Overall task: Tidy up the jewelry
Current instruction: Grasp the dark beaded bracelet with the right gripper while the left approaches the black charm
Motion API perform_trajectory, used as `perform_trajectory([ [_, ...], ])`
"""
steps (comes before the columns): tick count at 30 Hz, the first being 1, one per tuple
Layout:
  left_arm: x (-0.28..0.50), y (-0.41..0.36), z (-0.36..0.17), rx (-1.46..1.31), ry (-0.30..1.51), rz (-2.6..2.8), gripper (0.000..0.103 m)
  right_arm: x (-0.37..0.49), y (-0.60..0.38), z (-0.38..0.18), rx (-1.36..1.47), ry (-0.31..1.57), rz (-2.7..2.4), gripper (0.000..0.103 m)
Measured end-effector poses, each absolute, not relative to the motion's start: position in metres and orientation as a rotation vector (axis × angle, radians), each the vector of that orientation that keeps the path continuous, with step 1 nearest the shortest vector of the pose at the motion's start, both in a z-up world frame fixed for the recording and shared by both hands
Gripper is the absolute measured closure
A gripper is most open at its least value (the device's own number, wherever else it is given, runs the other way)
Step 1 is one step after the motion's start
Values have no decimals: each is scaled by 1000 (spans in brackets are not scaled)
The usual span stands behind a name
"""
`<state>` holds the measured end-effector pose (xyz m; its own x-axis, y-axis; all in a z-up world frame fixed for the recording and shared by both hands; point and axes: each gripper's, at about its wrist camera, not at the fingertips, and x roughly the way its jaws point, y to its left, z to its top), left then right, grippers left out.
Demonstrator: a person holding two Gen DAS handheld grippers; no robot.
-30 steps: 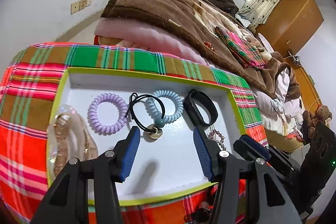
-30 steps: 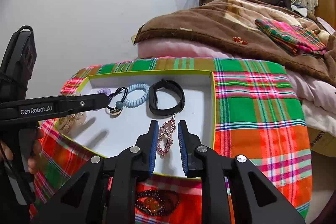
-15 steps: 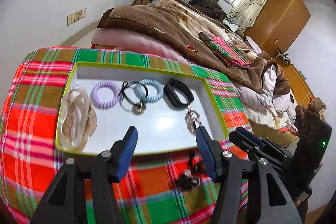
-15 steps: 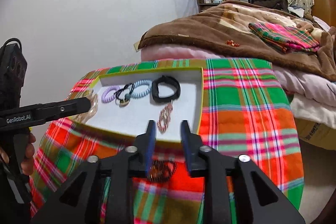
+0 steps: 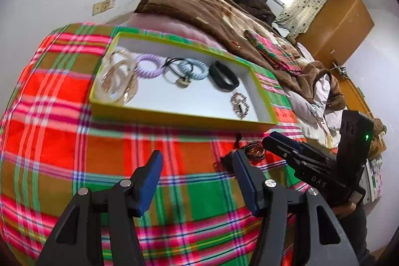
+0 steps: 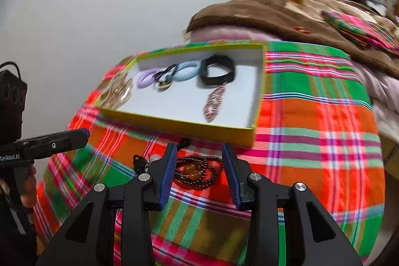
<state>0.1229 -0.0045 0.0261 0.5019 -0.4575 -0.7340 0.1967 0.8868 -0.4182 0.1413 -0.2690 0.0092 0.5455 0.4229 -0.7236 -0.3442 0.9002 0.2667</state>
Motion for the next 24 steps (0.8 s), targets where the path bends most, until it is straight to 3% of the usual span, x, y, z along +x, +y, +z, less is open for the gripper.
perform_trajectory([
  [9,116,-1,16,-305,992,-379,43,148,-249,-4,-127,933,506,64],
  [24,115,-13,12,-289,1018,-400,43,136,-238,-6,-187,973,616,64],
])
